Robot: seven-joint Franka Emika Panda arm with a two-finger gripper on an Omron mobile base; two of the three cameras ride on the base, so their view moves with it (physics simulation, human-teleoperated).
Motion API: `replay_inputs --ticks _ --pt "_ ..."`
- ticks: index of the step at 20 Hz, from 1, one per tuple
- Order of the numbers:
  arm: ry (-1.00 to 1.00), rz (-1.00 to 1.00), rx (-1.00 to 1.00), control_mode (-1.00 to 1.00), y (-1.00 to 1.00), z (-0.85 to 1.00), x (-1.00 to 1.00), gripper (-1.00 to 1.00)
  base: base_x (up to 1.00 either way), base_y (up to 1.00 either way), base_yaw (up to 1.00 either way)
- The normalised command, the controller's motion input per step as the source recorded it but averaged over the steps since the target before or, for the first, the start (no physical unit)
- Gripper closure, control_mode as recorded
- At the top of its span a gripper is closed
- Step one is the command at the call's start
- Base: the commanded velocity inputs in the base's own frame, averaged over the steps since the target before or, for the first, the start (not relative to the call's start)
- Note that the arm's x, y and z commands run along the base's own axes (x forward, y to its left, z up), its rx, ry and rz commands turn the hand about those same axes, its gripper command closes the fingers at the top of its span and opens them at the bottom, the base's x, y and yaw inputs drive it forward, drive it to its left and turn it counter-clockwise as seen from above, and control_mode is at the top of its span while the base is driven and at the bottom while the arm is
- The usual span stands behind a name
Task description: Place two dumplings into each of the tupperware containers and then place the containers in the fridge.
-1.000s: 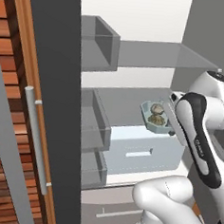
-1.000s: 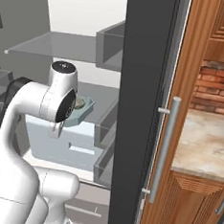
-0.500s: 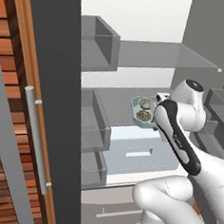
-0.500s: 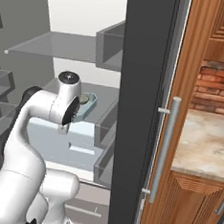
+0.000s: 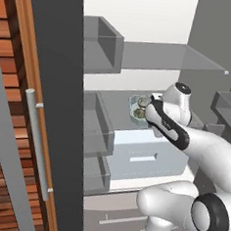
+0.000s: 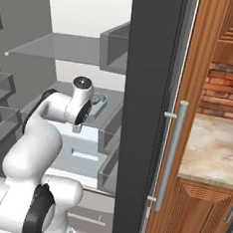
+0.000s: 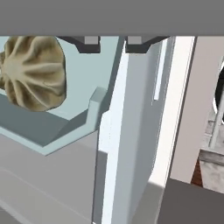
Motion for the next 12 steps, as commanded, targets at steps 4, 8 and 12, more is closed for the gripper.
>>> replay_inputs --ticks 4,8,12 --pt "0.00 0.00 0.00 -1.00 0.00 -0.35 0.77 1.00 0.00 0.00 0.00" --pt "0.00 0.00 0.00 -1.00 0.00 -0.46 0.55 1.00 0.00 0.00 0.00" --pt "0.00 0.00 0.00 -1.00 0.00 -0.50 0.34 1.00 0.00 0.00 0.00"
